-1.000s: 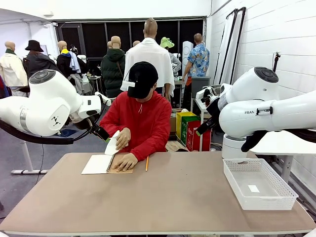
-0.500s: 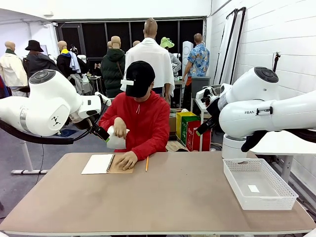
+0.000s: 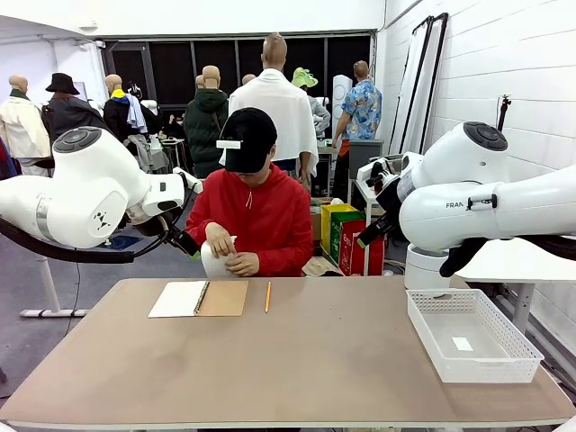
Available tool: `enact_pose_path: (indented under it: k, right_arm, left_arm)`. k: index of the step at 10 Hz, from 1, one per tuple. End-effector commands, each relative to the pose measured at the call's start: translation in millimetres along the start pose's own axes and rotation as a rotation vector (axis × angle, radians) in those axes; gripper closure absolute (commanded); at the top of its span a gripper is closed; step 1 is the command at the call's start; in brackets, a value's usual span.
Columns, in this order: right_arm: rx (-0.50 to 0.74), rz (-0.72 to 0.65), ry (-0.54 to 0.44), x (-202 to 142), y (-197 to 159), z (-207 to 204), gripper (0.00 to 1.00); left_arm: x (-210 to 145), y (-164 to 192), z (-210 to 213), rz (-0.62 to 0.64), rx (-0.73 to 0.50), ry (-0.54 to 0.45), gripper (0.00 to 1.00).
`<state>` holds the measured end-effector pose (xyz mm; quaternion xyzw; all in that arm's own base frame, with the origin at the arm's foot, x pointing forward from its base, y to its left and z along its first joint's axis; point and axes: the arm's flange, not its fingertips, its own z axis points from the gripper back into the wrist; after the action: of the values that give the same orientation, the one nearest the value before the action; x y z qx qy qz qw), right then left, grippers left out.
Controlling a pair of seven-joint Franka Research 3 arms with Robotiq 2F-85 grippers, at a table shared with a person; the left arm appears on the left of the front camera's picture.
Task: Sort the paper based on its condition.
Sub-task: If a person hands you a paper, place it in the Organizing basket , and if it's crumpled, put it in the Trash can.
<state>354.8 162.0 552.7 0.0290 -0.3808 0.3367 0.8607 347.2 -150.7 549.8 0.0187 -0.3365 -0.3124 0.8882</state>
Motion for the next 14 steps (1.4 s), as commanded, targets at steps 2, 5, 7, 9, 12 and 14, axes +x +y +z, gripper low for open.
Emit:
enact_pose_path:
  k: [2,5,7,9,12,14]
  right_arm:
    - [0.002,-0.002,-0.001,-0.1,-0.5,0.0,0.00]
    - [0.002,-0.002,-0.001,-0.1,-0.5,0.0,0.00]
    - [0.002,-0.002,-0.001,-0.1,-0.5,0.0,0.00]
    - [0.002,-0.002,-0.001,-0.1,-0.5,0.0,0.00]
    - [0.002,-0.002,-0.001,-0.1,-0.5,0.0,0.00]
    - [0.002,-0.002,-0.001,-0.1,-0.5,0.0,0.00]
  left_arm:
    - [0.2,-0.5,0.2,-0.001,-0.001,-0.001,0.00]
    - [0.2,-0.5,0.2,-0.001,-0.001,-0.001,0.00]
    - [0.2,-0.5,0.2,-0.001,-0.001,-0.001,0.00]
    - [0.2,-0.5,0.2,-0.001,-0.001,-0.001,0.00]
    - [0.2,-0.5,0.2,-0.001,-0.001,-0.001,0.00]
    - [0.2,-0.5,0.2,-0.001,-0.001,-0.001,0.00]
